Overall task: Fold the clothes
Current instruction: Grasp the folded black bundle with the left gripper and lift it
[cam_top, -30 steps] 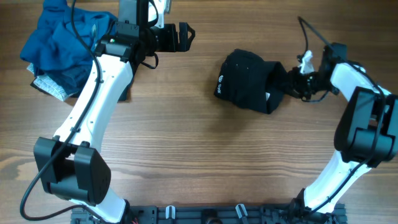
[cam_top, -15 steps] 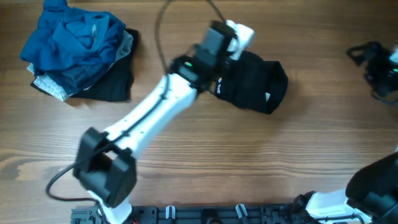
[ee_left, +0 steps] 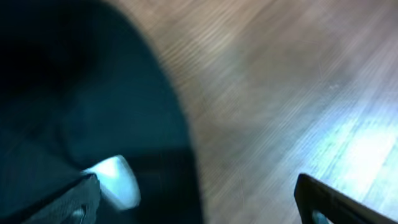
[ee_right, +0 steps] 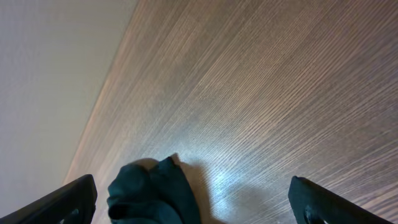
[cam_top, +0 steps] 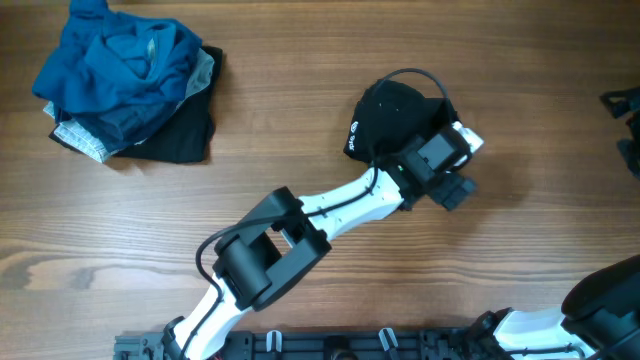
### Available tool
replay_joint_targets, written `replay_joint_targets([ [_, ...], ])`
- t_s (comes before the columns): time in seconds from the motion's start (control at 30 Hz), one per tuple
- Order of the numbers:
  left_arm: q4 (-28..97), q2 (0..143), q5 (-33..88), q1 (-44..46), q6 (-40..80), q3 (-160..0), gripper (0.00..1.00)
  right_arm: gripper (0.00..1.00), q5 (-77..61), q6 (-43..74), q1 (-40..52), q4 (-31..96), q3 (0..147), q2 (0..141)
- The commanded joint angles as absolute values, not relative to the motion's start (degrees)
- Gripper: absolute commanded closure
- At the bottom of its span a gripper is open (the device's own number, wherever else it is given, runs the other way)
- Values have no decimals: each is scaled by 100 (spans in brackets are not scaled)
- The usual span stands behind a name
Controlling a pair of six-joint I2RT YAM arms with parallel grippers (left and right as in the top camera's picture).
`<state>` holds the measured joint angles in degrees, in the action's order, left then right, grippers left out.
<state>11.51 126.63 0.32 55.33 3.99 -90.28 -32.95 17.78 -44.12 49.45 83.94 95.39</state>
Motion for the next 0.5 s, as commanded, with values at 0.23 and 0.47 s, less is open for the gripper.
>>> replay_joint_targets([
  [0.23, 2783, 12525, 445, 3618, 1321, -9041, 0, 0, -3273, 1688, -4390, 4930, 8442, 9546],
  [0.47, 2812, 11677, -187, 4147, -137, -9041, 0, 0, -3273, 1669, -4388, 4888, 8442, 9546],
])
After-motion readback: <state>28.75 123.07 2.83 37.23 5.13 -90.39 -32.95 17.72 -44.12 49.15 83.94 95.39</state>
